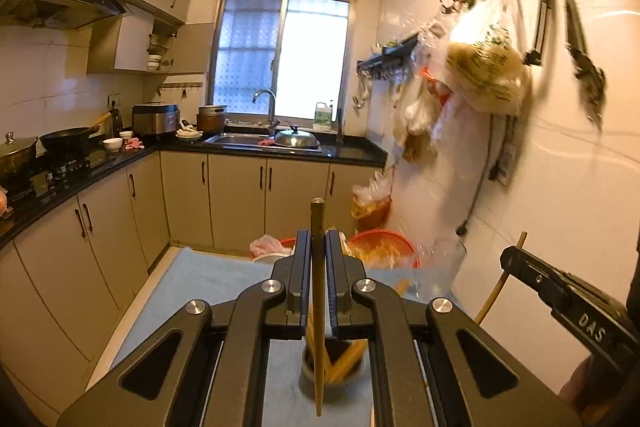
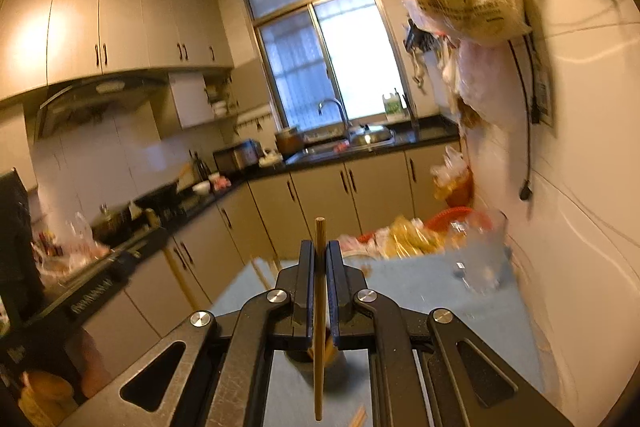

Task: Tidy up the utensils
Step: 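Lift both held chopsticks upright and carry them over the grey holder cup, then lower the chopsticks into the holder cup and open both tools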

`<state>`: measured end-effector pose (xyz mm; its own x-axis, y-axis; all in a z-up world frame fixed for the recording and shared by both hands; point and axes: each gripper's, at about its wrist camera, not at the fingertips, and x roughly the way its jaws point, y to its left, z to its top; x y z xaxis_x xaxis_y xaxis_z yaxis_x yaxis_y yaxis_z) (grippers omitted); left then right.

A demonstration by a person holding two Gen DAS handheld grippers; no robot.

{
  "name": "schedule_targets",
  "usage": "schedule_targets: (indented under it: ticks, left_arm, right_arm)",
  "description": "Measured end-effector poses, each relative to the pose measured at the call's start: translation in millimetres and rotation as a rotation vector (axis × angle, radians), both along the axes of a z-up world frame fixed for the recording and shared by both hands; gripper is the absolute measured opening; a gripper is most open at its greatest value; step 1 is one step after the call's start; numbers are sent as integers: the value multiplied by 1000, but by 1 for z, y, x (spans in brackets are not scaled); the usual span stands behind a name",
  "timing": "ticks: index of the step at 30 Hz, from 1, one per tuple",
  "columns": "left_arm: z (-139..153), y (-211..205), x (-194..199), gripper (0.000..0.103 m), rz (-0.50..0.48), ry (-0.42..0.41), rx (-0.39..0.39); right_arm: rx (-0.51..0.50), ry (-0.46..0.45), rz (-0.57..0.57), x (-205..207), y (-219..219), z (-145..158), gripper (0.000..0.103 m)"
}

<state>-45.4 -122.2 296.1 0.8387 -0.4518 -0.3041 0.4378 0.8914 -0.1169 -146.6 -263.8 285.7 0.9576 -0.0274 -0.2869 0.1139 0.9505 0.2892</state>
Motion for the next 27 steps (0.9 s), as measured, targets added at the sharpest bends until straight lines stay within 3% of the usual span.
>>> schedule_targets:
  ticks: [8, 14, 19, 20, 22, 23, 25, 27]
  left_arm:
    - [-11, -24, 64, 7, -7, 77, -62]
    - [-57, -36, 92, 7, -16, 173, -7]
    - [-71, -33, 96, 8, -8, 220, -2]
    - [-70, -31, 94, 10, -9, 221, -5]
    - [-67, -25, 85, 34, -3, 207, -9]
    - [-64, -21, 79, 39, 6, 193, -15]
    - [-58, -11, 66, 43, 19, 164, -24]
    - [-53, -3, 50, 44, 20, 143, -16]
  right_arm:
    - [-3, -27, -28, 69, -2, -4, 6]
    - [28, 82, -22, 106, -8, -47, 6]
    - [78, 154, -2, 116, -12, -76, 7]
    - [88, 157, -2, 116, -15, -78, 7]
    - [95, 164, 6, 115, -15, -78, 11]
    - [90, 162, 4, 113, -14, -77, 14]
    - [79, 147, -1, 105, -13, -70, 28]
    - [70, 135, -5, 95, -12, -62, 34]
